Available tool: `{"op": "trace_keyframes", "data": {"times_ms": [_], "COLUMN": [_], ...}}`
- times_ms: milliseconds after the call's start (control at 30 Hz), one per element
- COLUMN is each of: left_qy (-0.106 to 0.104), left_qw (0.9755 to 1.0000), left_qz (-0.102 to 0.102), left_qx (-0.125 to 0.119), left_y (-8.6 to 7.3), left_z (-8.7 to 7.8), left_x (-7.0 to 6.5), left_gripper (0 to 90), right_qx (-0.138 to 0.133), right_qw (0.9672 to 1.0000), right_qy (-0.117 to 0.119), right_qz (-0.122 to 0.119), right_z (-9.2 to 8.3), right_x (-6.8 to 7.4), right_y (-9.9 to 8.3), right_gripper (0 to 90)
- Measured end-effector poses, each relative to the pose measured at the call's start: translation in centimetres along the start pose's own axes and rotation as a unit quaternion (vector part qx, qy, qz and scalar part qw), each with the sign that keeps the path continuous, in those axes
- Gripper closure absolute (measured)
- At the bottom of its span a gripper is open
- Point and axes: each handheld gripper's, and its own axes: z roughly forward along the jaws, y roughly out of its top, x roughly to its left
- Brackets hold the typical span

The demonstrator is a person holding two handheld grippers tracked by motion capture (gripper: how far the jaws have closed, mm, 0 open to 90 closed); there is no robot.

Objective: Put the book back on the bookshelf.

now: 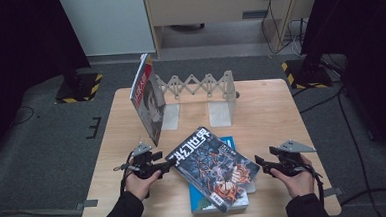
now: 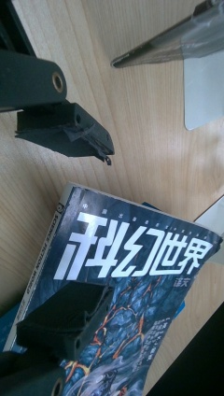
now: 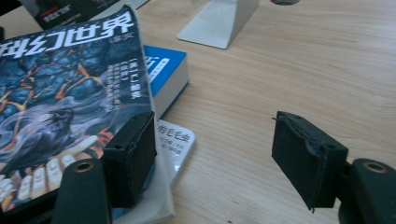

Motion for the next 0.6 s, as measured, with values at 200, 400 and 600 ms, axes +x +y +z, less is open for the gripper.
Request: {"op": "trace_keyframes", "data": {"times_ms": [200,400,600], "left_qy": [-0.021,-0.041,-0.038], "left_qw": [0.9995,0.9987,0.9987], "left_qz": [-0.017,-0.006,-0.002], "left_qx": [0.014,0.029,0.033], "left_y": [-0.2,-0.3,-0.5], "left_z": [0.9,1.2,1.0], "left_x": [0.4,0.0,-0.3], "left_gripper": [26.2,31.8,31.9], "right_qx": [0.011,0.025,0.034], "right_qw": [0.9997,0.9993,0.9991], "right_qy": [0.017,0.018,0.008], "right_qz": [-0.009,-0.018,-0.023], "right_z": [0.9,1.6,1.9], "right_x": [1.2,1.6,1.4], "right_y": [-0.1,-0.4,-0.7], "right_gripper": [28.9,28.9,28.9]}}
